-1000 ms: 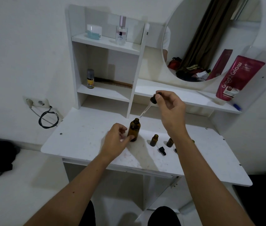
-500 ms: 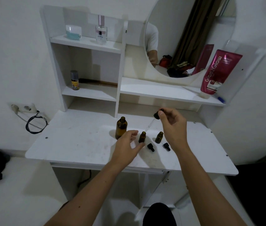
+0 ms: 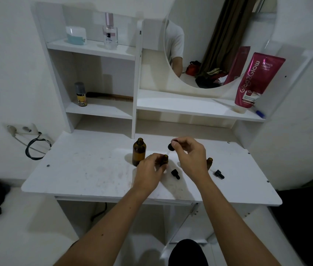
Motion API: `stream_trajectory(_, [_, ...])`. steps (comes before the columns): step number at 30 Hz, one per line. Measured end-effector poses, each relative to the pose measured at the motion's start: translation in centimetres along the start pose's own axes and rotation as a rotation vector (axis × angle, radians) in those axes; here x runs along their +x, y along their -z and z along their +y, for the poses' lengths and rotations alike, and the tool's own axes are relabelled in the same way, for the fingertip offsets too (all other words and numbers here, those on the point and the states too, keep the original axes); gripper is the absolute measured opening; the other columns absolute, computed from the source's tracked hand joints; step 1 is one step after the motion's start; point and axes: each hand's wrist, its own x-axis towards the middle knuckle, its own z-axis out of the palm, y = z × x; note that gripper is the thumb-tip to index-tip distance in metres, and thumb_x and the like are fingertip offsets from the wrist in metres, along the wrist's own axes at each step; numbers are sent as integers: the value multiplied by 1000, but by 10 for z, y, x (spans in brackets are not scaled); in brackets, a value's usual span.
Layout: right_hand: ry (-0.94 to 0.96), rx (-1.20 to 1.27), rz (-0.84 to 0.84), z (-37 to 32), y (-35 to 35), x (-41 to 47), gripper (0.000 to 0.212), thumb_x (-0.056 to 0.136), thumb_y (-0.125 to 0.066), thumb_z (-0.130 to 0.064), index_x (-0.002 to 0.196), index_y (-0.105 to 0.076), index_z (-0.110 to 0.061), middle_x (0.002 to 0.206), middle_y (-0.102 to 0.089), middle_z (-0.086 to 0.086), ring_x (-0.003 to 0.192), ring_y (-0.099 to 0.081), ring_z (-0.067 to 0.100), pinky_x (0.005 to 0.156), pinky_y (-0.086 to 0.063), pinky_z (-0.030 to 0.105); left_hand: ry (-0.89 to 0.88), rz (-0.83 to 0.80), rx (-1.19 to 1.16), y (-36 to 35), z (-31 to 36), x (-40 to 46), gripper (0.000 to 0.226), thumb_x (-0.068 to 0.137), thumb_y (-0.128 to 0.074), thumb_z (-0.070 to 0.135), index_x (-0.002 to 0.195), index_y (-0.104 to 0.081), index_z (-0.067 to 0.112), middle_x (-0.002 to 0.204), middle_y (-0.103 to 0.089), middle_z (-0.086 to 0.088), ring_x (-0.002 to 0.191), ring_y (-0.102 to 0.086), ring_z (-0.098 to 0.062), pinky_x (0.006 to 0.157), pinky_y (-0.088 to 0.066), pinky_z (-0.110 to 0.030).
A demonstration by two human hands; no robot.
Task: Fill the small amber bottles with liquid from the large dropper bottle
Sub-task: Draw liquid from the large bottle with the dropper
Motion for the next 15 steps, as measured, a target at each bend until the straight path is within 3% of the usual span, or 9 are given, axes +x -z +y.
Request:
stream_trajectory(5, [3,-26,4,5,-6,-1,11,95,-71,-7,92,-77,-15,85,-79,-5,87,-76,9,86,-57,23,1,-1,4,0,-2,1,29,92,-75,25,121,-70,23,116,-73,10,105,-67,-6,99,-56,-28])
stream_trajectory(10, [-77,4,-35,7,-5,3,10,98,-69,-14,102,-77,-17,89,-81,-3,91,-77,12,92,-61,43,10,1,25,-1,-1,1,30,92,-74,29,122,-69,23,116,-72,11,105,-67,-6,97,-55,-25])
stream_trajectory(15, [-72,4,-5,3,-6,3,12,95,-70,-9,90,-78,-17,84,-80,-3,87,-77,14,92,-61,46,11,-2,31,-1,-2,1,30,92,-74,29,121,-69,23,116,-72,11,104,-66,-4,93,-51,-16])
